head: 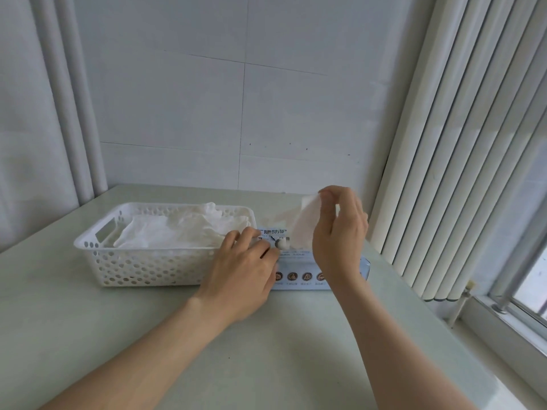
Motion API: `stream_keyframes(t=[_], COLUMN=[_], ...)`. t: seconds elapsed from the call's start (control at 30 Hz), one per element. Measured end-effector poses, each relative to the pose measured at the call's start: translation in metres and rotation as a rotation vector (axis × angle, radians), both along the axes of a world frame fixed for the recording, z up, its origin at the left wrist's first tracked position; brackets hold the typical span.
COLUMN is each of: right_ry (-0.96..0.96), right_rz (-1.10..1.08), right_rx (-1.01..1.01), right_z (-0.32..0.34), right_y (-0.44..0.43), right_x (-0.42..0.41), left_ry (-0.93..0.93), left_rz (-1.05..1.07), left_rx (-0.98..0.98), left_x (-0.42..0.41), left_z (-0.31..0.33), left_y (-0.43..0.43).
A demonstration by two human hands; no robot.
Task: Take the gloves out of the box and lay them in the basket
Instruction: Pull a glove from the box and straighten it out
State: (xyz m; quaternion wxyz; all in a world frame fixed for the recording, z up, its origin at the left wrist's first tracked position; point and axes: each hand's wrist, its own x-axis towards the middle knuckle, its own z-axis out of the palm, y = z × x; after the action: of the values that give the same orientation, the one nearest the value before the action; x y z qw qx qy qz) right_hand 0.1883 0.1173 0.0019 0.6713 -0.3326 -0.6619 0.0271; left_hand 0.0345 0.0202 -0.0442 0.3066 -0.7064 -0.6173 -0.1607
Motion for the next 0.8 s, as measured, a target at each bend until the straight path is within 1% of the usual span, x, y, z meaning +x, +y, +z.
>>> stream_keyframes(t=[0.07,0.17,0.33,0.4,0.47,0.53,0.6,0.67,0.7,0.73,0.8], right_ry=[0.064,0.092,0.197,0.238,0.288,0.326,0.389,0.452,0.449,0.406,0.241], right_rz=[0.06,0.129,0.32,0.437,0.557,0.658,0.717,0.742,0.719,0.672,0.575], right_rx=[-0.059,-0.11,-0.322,-0.456,-0.643,-0.781,-0.884,-0.969,-1.002,-1.015,-0.971], right_z=[0.004,0.01,0.019,0.023,0.027,0.029,0.029,0.027,0.026,0.026,0.027], right_y=[-0.007,-0.017,-0.031,-0.036,-0.041,-0.045,-0.045,-0.042,-0.04,-0.038,-0.037], right_x=[0.001,0.003,-0.003,-0.005,-0.006,-0.005,-0.006,-0.008,-0.008,-0.007,-0.003], left_ry=[-0.085,-0.3,-0.586,-0.696,-0.818,-0.896,-0.926,-1.027,-1.091,-1.156,-1.262], left_rz=[-0.058,-0.15,-0.163,-0.171,-0.197,-0.285,-0.343,-0.374,-0.383,-0.398,-0.439], left_rx=[0.051,0.115,0.095,0.075,0.06,0.077,0.14,0.156,0.145,0.137,0.138], left_x=[0.0,0.0,0.0,0.001,0.001,0.001,0.002,0.004,0.004,0.004,0.003], left_z=[0.0,0.003,0.012,0.016,0.02,0.025,0.03,0.035,0.037,0.038,0.042], left_y=[0.0,-0.002,-0.01,-0.012,-0.015,-0.015,-0.018,-0.02,-0.021,-0.021,-0.022])
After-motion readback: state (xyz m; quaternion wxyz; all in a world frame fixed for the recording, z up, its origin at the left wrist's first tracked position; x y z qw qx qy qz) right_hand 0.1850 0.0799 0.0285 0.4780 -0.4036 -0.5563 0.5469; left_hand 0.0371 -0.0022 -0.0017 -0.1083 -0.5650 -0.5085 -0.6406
